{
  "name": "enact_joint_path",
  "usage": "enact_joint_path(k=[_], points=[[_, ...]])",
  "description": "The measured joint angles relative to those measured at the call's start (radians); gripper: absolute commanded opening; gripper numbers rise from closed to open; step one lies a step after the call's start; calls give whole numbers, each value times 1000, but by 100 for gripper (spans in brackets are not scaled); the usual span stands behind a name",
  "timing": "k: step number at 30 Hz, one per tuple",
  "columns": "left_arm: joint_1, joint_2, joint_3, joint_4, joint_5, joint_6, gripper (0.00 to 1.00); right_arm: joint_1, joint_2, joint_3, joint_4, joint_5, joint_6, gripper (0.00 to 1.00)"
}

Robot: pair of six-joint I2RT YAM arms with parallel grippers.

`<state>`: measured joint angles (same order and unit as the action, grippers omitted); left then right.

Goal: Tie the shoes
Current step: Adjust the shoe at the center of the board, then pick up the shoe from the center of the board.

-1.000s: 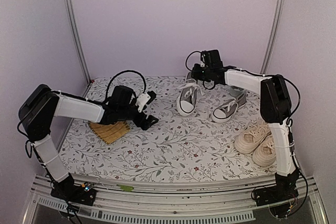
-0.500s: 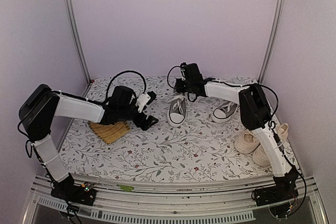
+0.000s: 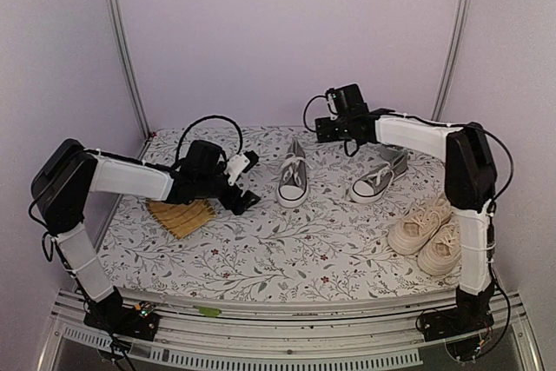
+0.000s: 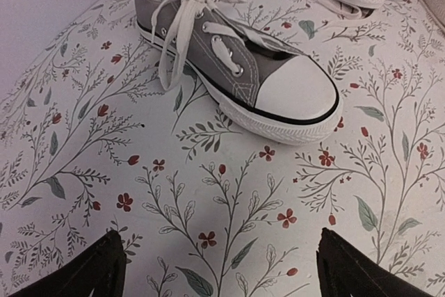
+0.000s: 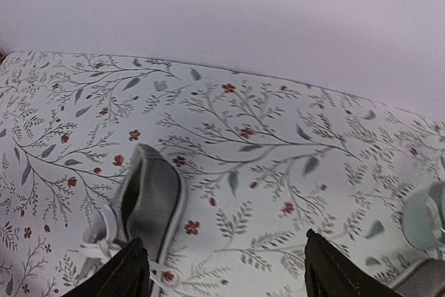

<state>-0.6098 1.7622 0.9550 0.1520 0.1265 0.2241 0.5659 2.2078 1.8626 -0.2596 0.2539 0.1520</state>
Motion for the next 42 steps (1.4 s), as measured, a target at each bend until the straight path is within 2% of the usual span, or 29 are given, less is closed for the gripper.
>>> enact_joint_path(k=[4, 7, 9, 11, 15, 20, 22, 23, 27, 29, 35, 42], points=[[0, -2, 19, -28, -19, 4, 96, -169, -270, -278, 16, 21, 90, 83], [0, -2, 31, -34, -26, 9, 96, -335, -349, -394, 38, 31, 171, 88], [0, -2, 32, -37, -30, 11, 96, -431, -338, -440, 42, 26, 219, 90], [0, -2, 32, -42, -32, 11, 96, -475, -303, -467, 33, 12, 255, 92], [0, -2, 32, -46, -34, 11, 96, -487, -198, -467, 19, -47, 301, 93], [0, -2, 32, -46, -34, 11, 96, -477, -103, -412, 9, -113, 314, 87], [0, -2, 32, -46, -34, 11, 96, -476, -86, -394, 10, -134, 319, 78], [0, -2, 32, -47, -34, 11, 96, -476, -80, -386, 11, -141, 320, 67], [0, -2, 32, -47, -34, 14, 96, -476, -65, -380, 12, -159, 317, 16], [0, -2, 32, -48, -34, 15, 96, -480, -65, -380, 11, -165, 317, 2], [0, -3, 32, -53, -12, 19, 94, -482, -97, -425, 33, -219, 304, 0], [-12, -51, 14, -50, 98, 59, 89, -410, -259, -542, 5, -355, 256, 0]])
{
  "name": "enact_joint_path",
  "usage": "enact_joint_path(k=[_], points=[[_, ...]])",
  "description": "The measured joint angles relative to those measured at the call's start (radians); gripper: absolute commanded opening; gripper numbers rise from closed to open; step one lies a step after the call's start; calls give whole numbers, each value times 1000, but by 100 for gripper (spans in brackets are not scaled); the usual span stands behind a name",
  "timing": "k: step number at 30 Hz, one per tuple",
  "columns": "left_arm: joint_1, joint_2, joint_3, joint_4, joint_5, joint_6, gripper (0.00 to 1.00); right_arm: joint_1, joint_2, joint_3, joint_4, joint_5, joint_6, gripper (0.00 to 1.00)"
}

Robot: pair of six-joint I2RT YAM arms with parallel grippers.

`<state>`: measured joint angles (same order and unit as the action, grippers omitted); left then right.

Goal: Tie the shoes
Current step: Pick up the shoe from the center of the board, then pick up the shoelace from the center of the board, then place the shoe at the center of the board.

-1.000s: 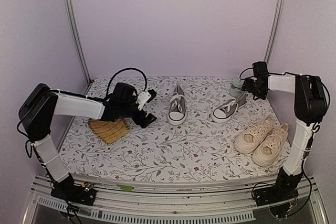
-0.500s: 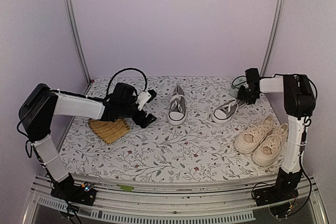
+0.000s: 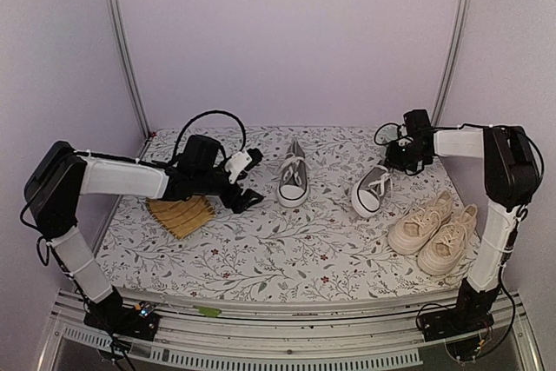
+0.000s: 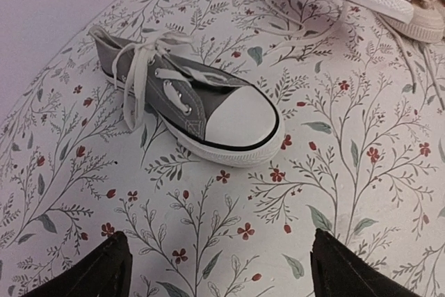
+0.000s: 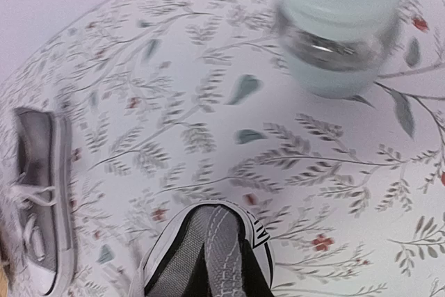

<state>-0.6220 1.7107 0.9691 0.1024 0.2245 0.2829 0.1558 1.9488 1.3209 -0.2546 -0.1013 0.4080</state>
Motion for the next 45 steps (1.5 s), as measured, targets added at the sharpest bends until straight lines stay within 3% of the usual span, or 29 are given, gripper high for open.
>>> enact_joint_path(k=[6, 12, 20, 21, 22, 23, 24, 25, 29, 34, 40, 45], points=[[-70, -8, 0, 76, 93, 20, 96, 200, -199, 33, -23, -92, -94, 0], [-133, 63, 14, 330, 158, -31, 96, 364, -282, 163, -61, -177, -174, 0], [-146, 186, 83, 548, 190, -92, 96, 464, -321, 280, -93, -289, -256, 0], [-147, 193, 88, 564, 193, -98, 92, 467, -329, 285, -93, -304, -259, 0], [-148, 200, 92, 583, 194, -105, 79, 468, -337, 288, -93, -315, -261, 0], [-148, 205, 93, 600, 193, -113, 51, 468, -343, 290, -92, -324, -263, 0], [-149, 208, 93, 612, 192, -124, 9, 468, -351, 290, -92, -331, -265, 0], [-150, 209, 93, 621, 187, -130, 0, 468, -358, 290, -90, -339, -266, 0], [-150, 196, 57, 693, 182, -146, 0, 468, -372, 290, -89, -341, -271, 0], [-151, 107, -98, 750, 188, -157, 0, 470, -373, 290, -120, -240, -277, 0], [-152, -90, -196, 646, 154, -158, 0, 489, -323, 305, -240, 47, -222, 0], [-152, -215, -237, 521, 77, -159, 0, 566, -170, 294, -263, 219, -130, 0]])
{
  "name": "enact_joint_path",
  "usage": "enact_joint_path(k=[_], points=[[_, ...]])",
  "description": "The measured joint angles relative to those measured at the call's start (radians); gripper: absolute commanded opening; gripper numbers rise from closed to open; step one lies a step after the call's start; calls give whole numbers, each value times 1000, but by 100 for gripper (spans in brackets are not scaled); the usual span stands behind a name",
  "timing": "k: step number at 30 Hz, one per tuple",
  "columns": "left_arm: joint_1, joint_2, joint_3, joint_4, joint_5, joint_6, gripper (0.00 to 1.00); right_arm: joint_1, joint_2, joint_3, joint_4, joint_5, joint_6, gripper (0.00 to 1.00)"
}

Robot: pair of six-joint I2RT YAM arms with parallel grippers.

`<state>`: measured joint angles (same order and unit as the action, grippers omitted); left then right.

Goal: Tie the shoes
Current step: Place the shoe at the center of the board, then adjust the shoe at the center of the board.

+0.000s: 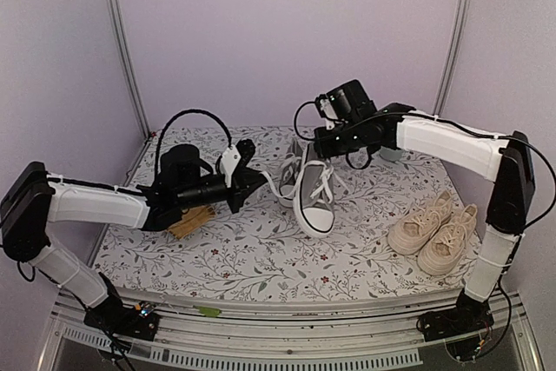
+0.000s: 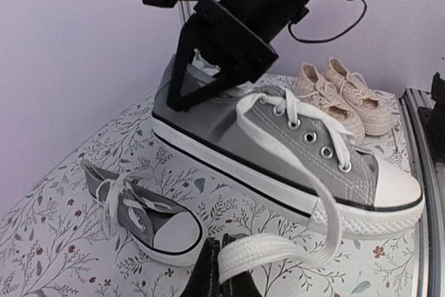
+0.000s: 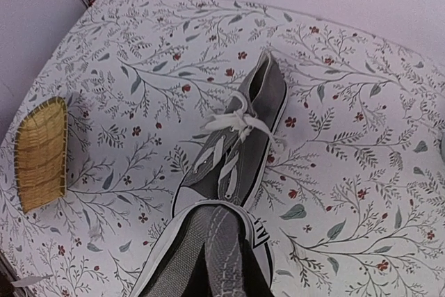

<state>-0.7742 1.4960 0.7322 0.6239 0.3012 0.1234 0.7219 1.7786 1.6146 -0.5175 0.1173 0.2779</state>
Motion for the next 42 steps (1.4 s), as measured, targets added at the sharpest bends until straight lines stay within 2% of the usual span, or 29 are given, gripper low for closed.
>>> enact_joint_path(k=[5, 6, 8, 10, 12, 14, 19, 24, 27, 31, 39, 42], points=[[2, -54, -52, -137, -114, -2, 0, 72, 177, -6, 21, 40, 80, 0], [4, -61, -63, -159, -135, -2, 0, 83, 207, -6, 32, 41, 90, 5], [12, -67, -77, -204, -177, -2, 0, 99, 262, -1, 52, 42, 109, 29], [22, -67, -79, -240, -208, -2, 0, 106, 312, 21, 54, 26, 124, 45], [32, -66, -79, -262, -232, -2, 0, 109, 356, 63, 49, 7, 134, 55], [41, -61, -77, -281, -246, -2, 0, 109, 371, 91, 40, 8, 124, 60], [45, -31, -68, -323, -252, -2, 0, 101, 301, 57, -27, 66, 111, 63], [45, -22, -41, -371, -241, -1, 0, -5, 51, -185, -124, 44, 135, 72], [44, -22, -32, -377, -231, 0, 0, -86, -20, -313, -163, 30, 163, 74], [44, -14, -28, -383, -219, 3, 0, -113, 3, -396, -190, -6, 180, 74], [43, -12, -28, -399, -183, 3, 0, -95, 45, -401, -158, -105, 168, 73], [39, -6, -27, -406, -179, 3, 0, -92, 45, -377, -124, -162, 147, 80]])
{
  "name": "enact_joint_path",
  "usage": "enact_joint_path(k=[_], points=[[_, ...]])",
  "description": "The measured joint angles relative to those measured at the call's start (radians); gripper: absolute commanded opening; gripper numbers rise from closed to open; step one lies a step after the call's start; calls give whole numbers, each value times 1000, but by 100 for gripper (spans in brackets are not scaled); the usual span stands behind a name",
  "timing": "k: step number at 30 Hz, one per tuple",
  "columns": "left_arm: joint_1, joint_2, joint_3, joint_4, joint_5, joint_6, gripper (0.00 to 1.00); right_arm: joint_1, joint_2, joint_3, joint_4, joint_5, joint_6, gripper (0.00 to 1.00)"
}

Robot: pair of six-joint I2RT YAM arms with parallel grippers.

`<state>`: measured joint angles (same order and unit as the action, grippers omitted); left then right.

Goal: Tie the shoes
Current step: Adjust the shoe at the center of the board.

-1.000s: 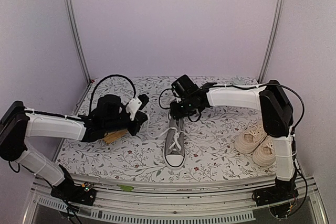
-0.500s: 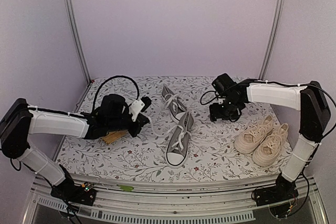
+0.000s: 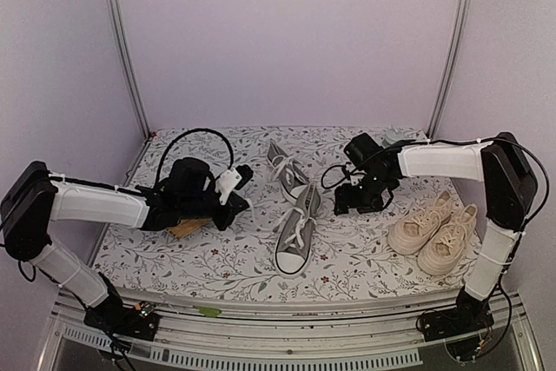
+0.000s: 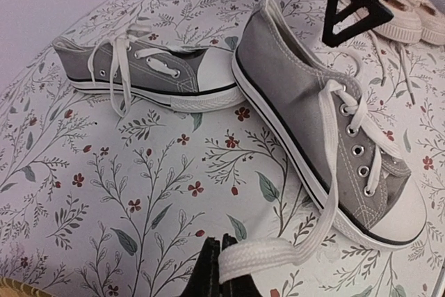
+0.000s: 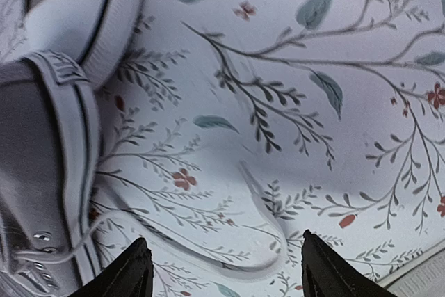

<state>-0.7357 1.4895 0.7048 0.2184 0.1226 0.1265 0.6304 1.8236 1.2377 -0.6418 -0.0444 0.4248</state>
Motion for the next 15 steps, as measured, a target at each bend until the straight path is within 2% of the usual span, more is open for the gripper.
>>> enact_joint_path(k=[3, 7, 10, 13, 15], points=[[-1, 10, 0, -5, 2, 0, 0, 19, -10, 54, 56, -16, -13, 94], [-2, 14, 2, -11, 3, 4, 0, 78, -12, 142, 138, 0, -29, 95], [-2, 14, 6, -15, 3, 6, 0, 113, 34, 233, 161, 19, -29, 86], [-2, 14, 9, -15, 3, 10, 0, 124, 111, 304, 176, 41, -37, 64], [-2, 14, 9, -16, 2, 12, 0, 122, 147, 318, 170, 55, -40, 56]])
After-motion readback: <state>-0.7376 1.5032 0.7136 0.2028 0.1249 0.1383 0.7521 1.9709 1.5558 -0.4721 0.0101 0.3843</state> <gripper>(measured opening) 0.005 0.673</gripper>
